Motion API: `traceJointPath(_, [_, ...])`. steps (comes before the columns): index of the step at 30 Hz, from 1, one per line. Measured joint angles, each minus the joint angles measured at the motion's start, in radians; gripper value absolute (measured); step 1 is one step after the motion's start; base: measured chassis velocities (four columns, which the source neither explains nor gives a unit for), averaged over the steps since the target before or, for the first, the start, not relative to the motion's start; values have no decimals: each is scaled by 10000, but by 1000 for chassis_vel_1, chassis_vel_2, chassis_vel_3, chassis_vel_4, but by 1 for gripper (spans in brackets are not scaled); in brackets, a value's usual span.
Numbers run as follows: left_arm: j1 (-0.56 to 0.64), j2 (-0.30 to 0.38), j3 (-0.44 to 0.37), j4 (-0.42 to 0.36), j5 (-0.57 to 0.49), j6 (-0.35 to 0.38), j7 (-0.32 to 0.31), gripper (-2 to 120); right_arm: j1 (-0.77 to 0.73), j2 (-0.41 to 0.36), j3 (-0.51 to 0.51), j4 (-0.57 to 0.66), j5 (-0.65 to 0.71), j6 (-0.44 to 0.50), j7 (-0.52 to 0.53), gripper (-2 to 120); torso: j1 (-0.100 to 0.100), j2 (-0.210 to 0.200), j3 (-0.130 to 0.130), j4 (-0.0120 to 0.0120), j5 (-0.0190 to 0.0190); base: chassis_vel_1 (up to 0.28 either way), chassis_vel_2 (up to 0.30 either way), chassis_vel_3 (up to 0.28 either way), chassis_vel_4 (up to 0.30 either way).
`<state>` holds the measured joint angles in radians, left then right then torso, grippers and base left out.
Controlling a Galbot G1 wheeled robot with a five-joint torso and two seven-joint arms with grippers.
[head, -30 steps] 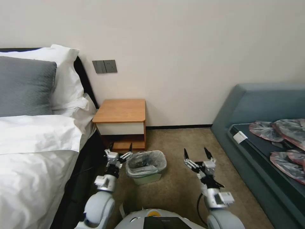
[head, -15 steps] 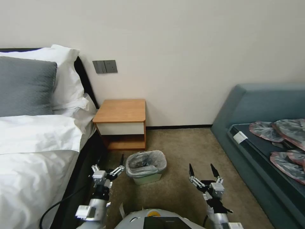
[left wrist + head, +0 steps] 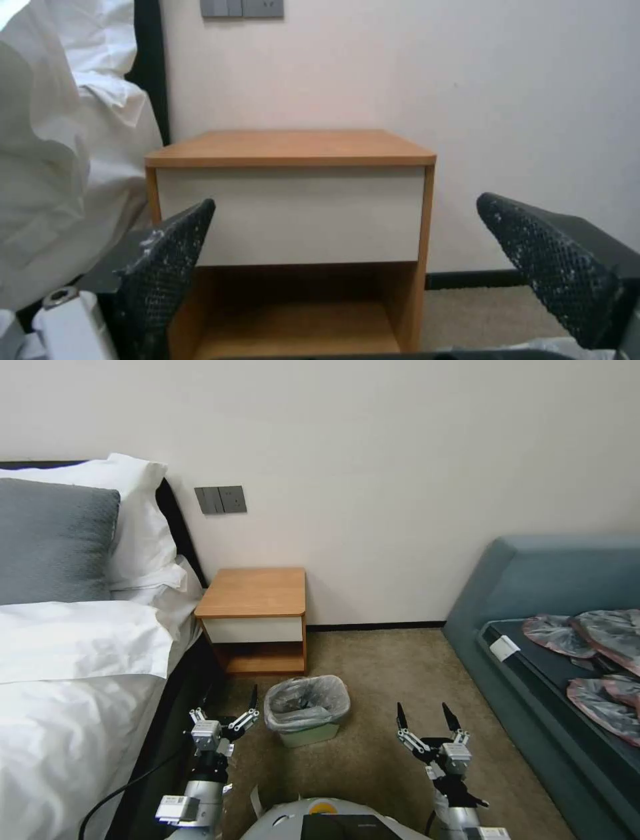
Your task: Pick up the garbage bag from the table and place it over the trash can.
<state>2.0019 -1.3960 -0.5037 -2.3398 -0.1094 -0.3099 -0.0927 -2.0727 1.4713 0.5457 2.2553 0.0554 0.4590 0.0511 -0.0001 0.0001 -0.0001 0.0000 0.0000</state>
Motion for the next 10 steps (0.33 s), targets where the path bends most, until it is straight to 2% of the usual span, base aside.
traceJointPath(10, [-19, 5, 6, 18, -6, 29, -7, 100, 13, -6, -7, 9, -1, -31, 3, 100, 2, -1, 0, 0, 0, 0, 0, 0, 0])
